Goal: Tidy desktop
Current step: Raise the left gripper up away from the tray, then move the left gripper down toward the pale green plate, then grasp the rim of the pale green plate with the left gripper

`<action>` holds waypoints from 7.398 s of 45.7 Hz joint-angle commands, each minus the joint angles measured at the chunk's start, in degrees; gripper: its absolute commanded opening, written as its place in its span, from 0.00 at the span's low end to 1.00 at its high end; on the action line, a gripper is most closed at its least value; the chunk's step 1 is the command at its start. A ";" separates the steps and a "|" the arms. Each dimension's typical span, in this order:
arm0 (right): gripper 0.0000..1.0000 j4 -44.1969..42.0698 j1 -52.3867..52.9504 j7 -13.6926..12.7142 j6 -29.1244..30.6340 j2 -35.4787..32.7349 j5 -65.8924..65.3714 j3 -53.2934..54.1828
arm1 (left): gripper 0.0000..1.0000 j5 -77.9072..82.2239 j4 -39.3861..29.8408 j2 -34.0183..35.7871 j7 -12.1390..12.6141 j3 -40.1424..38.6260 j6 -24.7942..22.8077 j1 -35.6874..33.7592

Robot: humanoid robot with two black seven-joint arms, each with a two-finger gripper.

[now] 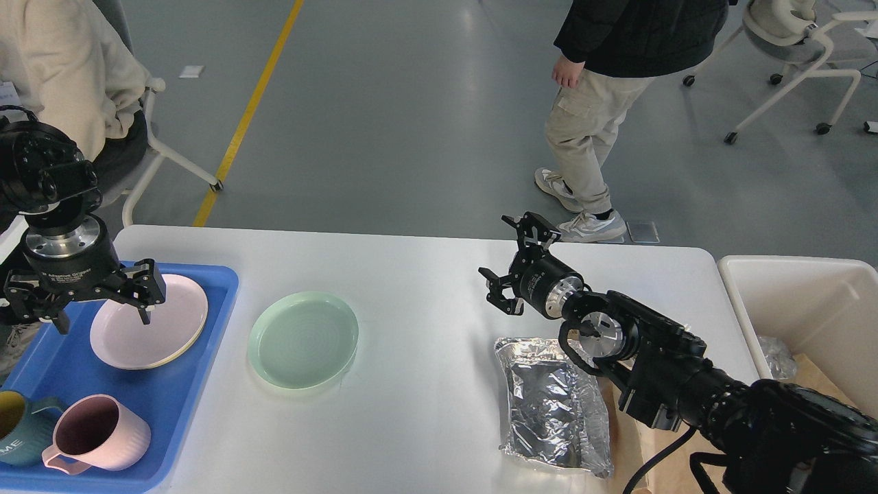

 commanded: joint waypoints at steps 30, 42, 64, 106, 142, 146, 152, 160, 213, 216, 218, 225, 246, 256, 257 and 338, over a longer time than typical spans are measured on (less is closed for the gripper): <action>1.00 0.06 0.00 -0.06 0.00 0.00 0.00 0.01 | 0.96 -1.52 -0.55 3.82 0.67 13.02 0.00 -19.80; 1.00 0.06 0.00 0.03 0.00 0.00 0.00 0.01 | 0.96 1.81 -0.82 -1.72 0.85 16.10 0.00 -18.92; 1.00 0.06 0.00 0.03 0.00 0.00 0.00 0.01 | 0.96 19.04 -4.77 -5.06 0.15 9.86 0.00 -17.43; 1.00 -0.02 0.00 -0.06 0.00 0.00 0.00 0.01 | 0.96 25.22 -15.49 -5.86 -0.29 2.56 0.00 -16.99; 1.00 -0.02 0.00 0.03 0.00 0.00 0.00 0.01 | 0.96 5.87 -14.79 -5.06 -0.47 -10.53 15.89 -11.28; 1.00 0.06 0.00 -0.06 0.00 0.00 0.00 0.01 | 0.96 5.34 -14.70 -5.42 -0.47 -12.90 16.06 -10.05; 1.00 0.06 0.00 0.03 0.00 0.00 0.00 0.01 | 0.96 5.16 -12.78 -7.52 -0.47 -15.45 16.59 -6.36; 1.00 0.06 0.00 0.03 0.00 0.00 0.00 0.01 | 0.96 5.08 -6.36 -11.12 -0.47 -18.09 18.87 2.51; 1.00 0.06 0.00 0.03 0.00 0.00 0.00 0.01 | 0.94 14.46 0.59 -21.94 -4.60 -13.70 7.80 11.31; 1.00 0.06 0.00 -0.06 0.00 0.00 0.00 0.01 | 0.94 18.33 0.59 -22.29 -4.60 -13.87 8.94 11.75; 1.00 0.06 0.00 -0.06 0.00 0.00 0.00 0.01 | 0.94 20.79 0.59 -22.55 -4.60 -13.87 9.56 11.84; 1.00 0.06 0.00 0.03 0.00 0.00 0.00 0.01 | 0.94 27.83 0.59 -23.96 -4.77 -14.23 10.88 12.89; 1.00 0.06 0.00 0.03 0.00 0.00 0.00 0.01 | 0.94 44.71 -1.60 -31.08 -8.20 -14.32 16.68 15.09; 1.00 0.06 0.00 0.03 0.00 0.00 0.00 0.01 | 0.94 53.06 -2.49 -30.81 -8.29 -14.05 16.94 15.18; 1.00 0.06 0.00 0.03 0.00 0.00 0.00 0.01 | 0.94 53.59 -2.49 -30.90 -8.29 -13.88 16.94 15.27; 1.00 -0.03 0.00 -0.06 0.00 0.00 0.00 0.01 | 0.23 52.63 -3.01 -30.90 -7.50 -11.59 26.70 20.10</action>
